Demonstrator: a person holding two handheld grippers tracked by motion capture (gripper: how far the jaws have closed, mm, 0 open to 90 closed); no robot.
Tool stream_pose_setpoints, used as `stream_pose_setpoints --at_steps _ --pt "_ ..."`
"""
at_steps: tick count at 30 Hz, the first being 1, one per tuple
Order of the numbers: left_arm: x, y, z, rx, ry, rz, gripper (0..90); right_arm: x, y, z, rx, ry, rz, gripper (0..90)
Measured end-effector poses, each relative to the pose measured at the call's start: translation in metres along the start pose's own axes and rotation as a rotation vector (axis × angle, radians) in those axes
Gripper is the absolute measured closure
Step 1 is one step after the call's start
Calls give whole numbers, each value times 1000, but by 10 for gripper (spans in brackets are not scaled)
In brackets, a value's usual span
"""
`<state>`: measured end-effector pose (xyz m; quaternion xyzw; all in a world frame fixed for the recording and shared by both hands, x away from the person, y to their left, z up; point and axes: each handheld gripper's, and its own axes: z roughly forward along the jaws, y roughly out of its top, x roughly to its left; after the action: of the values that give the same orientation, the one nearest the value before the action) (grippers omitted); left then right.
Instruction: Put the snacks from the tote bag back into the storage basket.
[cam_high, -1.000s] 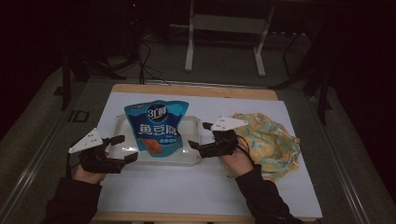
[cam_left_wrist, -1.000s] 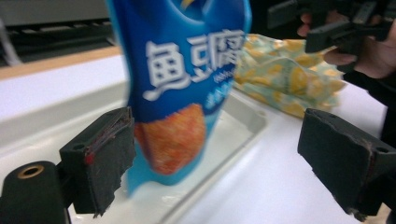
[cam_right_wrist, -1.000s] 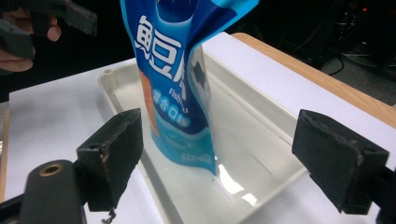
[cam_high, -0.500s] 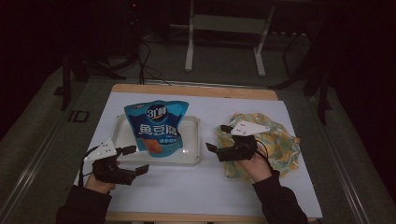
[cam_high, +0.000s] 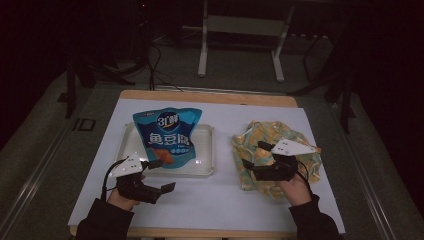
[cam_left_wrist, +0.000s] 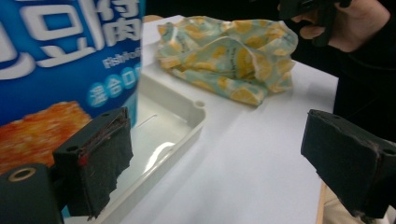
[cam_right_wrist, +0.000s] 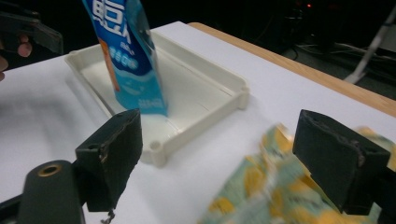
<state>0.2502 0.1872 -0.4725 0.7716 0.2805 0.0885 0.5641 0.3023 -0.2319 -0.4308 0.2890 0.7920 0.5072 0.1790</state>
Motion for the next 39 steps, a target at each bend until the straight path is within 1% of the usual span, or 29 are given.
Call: stream_pose_setpoints --at_steps 8,9,11,12,14,18,20,22,23,25,27,29,31,32,34,36,39 --pt "-6 -4 17 7 -32 8 94 -14 -27 -24 12 -36 30 158" --pt "-6 -4 17 7 -32 8 94 -14 -27 -24 12 -36 30 158" --pt "-8 -5 22 -1 -51 2 94 -16 -36 -31 11 -47 35 158" --pt "-9 -6 24 -1 -53 6 94 -17 -39 -33 6 -52 39 158" --pt "-11 -7 28 -3 -62 3 94 -18 -44 -37 8 -49 50 158" --pt "-15 -8 36 5 -77 13 95 -19 -54 -46 -2 -71 60 158" --pt "-17 -10 40 5 -82 19 95 -19 -58 -51 -14 -92 58 158" --pt "-17 -11 42 5 -82 21 95 -19 -63 -54 -19 -104 69 157" --pt "-19 -12 45 7 -78 35 95 -19 -65 -56 -26 -115 70 158" --pt "-20 -12 47 8 -78 42 95 -20 -69 -59 -33 -118 79 158" --pt "-21 -13 48 13 -68 54 95 -20 -72 -62 -41 -139 79 157" --pt "-21 -17 49 11 -73 44 95 -21 -74 -64 -43 -141 86 155" --pt "-21 -19 50 16 -75 43 95 -22 -77 -66 -36 -156 78 155" --pt "-22 -21 49 38 -76 57 95 -22 -78 -67 -36 -159 77 154" --pt "-23 -22 48 41 -68 71 95 -22 -81 -68 -36 -171 72 152" --pt "-21 -24 47 35 -76 56 95 -24 -83 -69 -45 -180 76 152" --pt "-18 -27 47 44 -69 50 95 -26 -86 -71 -66 -187 102 152"
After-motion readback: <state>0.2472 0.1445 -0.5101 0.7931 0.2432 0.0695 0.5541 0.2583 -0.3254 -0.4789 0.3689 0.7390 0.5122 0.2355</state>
